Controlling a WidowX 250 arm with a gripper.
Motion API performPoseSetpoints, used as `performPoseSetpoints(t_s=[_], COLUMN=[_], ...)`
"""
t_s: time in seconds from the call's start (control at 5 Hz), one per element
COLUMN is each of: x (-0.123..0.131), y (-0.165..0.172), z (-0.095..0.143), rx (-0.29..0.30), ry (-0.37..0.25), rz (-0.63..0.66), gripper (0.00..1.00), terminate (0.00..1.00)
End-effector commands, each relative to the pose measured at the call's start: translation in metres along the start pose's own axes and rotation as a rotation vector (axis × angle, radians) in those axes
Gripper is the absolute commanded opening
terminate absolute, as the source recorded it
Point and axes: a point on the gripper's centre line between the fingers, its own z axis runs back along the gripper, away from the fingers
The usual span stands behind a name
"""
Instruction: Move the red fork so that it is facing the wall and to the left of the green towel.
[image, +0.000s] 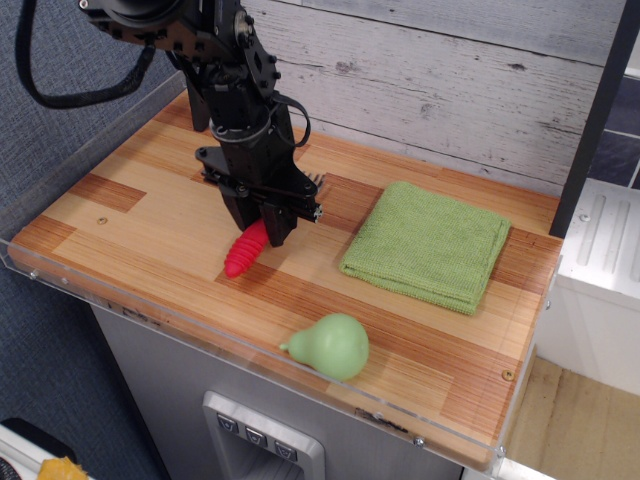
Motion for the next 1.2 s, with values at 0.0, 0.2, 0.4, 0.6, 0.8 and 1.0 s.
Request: performPoseSetpoints(t_s=[0.0, 0.2, 0.4, 0.6, 0.8, 1.0], x=[0.01, 0.01, 0.015, 0.021, 0.021, 0.017], y=[0.019, 0.017, 0.013, 0.013, 0.029, 0.054], z=[0.021, 0.031, 0.047, 0.057, 0.075, 0.088], rx=[0.019, -0.009, 0.008, 0.002, 0.068, 0.135], ry=[-0.076, -0.069, -0.067, -0.026, -0.023, 0.01], rz=[0.121, 0.144, 0.167, 0.184, 0.275, 0.283], gripper=[1.0, 1.0, 1.0, 1.0, 1.0, 1.0], terminate=[0.0, 0.0, 0.0, 0.0, 0.0, 0.0])
